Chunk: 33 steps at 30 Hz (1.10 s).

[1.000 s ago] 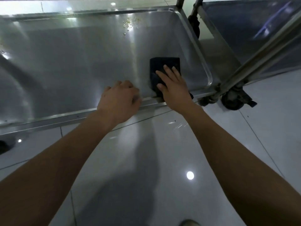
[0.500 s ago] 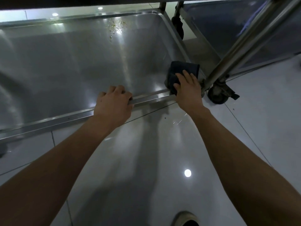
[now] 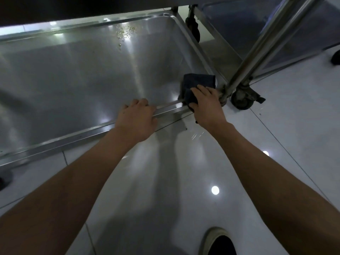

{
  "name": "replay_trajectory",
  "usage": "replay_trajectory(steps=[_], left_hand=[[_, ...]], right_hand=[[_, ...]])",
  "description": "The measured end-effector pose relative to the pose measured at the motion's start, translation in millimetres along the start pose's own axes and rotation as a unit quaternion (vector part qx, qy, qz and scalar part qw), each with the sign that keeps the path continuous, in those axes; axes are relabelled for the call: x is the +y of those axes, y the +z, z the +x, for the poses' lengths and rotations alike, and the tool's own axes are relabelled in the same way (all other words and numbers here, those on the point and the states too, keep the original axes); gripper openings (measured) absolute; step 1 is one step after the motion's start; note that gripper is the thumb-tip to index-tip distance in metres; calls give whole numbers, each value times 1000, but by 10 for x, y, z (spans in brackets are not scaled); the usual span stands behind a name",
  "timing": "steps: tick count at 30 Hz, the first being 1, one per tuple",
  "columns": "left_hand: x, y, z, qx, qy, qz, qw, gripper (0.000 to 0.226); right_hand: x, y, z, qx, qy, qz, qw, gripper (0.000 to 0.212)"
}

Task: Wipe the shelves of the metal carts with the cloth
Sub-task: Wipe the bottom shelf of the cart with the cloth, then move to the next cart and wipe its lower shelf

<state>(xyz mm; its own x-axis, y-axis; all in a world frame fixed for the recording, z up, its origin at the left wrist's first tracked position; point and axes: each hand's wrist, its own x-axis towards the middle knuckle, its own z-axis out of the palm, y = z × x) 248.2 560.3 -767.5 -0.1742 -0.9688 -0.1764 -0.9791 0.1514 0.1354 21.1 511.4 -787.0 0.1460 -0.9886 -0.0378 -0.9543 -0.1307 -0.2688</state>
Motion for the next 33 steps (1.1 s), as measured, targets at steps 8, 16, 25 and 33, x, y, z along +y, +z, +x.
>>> replay_trajectory(steps=[8, 16, 25, 33], left_hand=[[109, -230, -79, -42, 25, -26, 998, 29], [199, -684, -498, -78, 14, -78, 994, 41], [319, -1799, -1541, -123, 50, -61, 989, 49], [552, -3263, -2437, -174, 83, -70, 979, 52]], right_hand=[[-204, 8, -332, 25, -51, -31, 998, 44], [-631, -491, -875, 3, -55, 50, 997, 39], [-1373, -1702, -2010, 16, 33, 123, 992, 37], [-2032, -3261, -2848, -2, 67, 126, 990, 36]])
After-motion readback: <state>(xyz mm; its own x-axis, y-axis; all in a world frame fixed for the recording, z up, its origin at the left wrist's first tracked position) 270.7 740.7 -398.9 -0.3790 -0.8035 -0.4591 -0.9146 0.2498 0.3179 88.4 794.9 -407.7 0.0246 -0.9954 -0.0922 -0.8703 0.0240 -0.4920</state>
